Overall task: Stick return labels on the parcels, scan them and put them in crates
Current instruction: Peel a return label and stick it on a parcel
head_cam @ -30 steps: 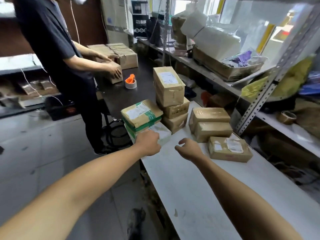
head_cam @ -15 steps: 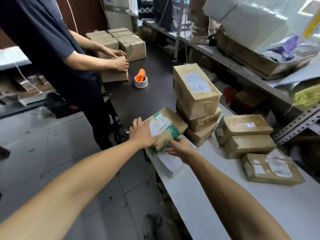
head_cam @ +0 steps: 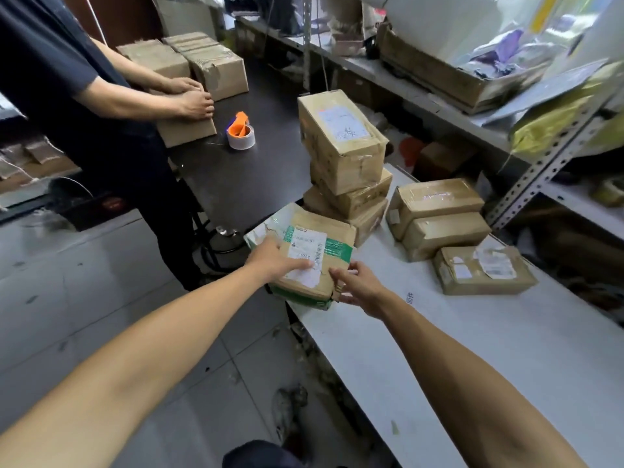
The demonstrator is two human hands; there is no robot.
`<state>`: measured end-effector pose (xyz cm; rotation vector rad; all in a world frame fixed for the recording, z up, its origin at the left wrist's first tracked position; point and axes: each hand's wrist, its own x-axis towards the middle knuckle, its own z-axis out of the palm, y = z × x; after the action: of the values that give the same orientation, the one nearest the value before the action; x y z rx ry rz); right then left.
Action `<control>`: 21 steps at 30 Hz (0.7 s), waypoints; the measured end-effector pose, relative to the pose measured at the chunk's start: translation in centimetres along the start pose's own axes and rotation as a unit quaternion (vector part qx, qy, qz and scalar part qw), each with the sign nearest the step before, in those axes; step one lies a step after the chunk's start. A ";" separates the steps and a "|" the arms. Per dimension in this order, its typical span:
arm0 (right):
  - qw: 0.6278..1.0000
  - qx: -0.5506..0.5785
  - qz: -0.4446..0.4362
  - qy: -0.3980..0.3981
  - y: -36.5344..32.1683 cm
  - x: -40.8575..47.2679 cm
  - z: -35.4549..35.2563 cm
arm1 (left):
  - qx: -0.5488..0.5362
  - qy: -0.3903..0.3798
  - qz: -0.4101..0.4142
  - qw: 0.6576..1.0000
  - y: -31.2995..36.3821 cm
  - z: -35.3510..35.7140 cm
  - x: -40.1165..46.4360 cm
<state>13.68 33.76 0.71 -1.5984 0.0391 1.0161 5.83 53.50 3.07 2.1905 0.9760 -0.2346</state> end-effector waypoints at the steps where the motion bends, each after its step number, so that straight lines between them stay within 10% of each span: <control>1: 1.000 -0.003 -0.005 -0.006 1.1 -1.4 -1.5 | -0.041 -0.015 -0.001 0.999 0.5 0.9 -1.4; 12: 0.996 0.037 -0.026 0.071 16.3 -20.3 -20.4 | -0.184 -0.306 0.049 0.933 6.7 17.9 -16.7; 21: 0.920 0.054 -0.075 0.381 25.0 -34.3 -29.8 | -0.156 -0.358 0.162 0.906 16.6 30.2 -27.8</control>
<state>-3.68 -15.13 0.37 -1.7744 0.4871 0.2214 1.72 9.44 1.87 1.7157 0.2100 -0.6231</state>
